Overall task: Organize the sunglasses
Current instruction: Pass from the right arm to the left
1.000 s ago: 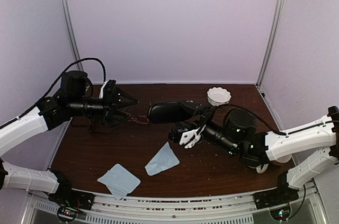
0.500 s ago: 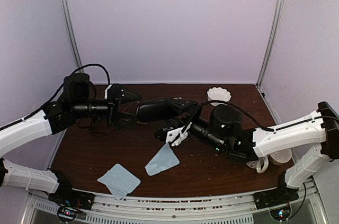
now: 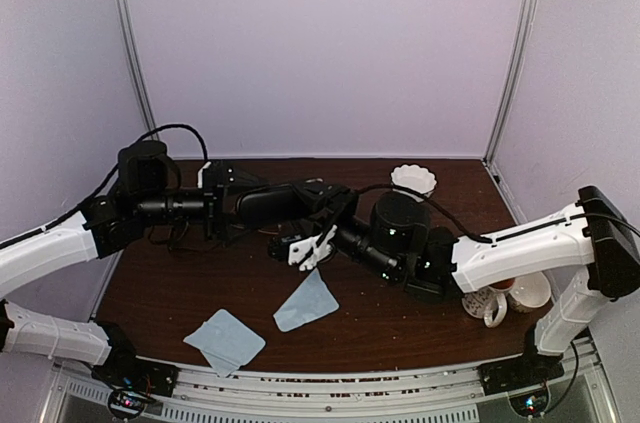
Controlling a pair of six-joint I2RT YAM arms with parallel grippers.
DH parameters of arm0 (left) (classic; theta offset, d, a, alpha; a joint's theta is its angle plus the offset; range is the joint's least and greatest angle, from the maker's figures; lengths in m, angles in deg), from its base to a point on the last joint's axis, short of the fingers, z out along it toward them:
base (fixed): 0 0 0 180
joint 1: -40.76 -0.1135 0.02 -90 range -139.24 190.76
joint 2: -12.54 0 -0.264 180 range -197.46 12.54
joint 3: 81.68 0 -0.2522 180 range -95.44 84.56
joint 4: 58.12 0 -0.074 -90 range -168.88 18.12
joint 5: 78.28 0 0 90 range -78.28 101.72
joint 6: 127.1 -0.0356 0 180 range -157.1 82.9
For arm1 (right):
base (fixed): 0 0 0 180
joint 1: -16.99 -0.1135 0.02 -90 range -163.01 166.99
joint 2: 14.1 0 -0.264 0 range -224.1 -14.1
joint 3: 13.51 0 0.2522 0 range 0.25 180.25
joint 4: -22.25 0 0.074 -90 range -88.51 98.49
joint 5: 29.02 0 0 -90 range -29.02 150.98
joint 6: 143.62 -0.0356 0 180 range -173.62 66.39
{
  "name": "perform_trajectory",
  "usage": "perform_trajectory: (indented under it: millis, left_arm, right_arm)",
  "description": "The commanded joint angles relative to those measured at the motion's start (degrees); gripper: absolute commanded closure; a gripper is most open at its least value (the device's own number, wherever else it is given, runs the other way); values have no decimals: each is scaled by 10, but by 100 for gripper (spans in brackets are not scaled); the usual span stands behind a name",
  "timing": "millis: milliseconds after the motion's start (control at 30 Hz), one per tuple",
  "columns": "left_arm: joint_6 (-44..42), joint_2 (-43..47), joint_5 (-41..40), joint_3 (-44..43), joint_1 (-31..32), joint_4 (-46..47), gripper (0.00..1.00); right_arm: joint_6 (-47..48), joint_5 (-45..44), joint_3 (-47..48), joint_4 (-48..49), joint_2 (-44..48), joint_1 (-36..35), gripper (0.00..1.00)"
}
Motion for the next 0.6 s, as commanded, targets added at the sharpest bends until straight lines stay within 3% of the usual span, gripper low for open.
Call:
perform_trajectory:
  millis: [0,133,433,567]
  left_arm:
    - [5,10,8,7,3,27,10]
    - [5,10,8,8,4,28,16]
    - [5,9,0,16,3,32,45]
    - [-6,5,1,15,3,31,50]
  right_arm:
    - [12,-18,32,24,-16,-5,60]
    - [14,-23,42,25,-27,-4,60]
    - [16,-42,46,45,-41,-6,58]
    - [3,-43,37,62,-40,-7,47]
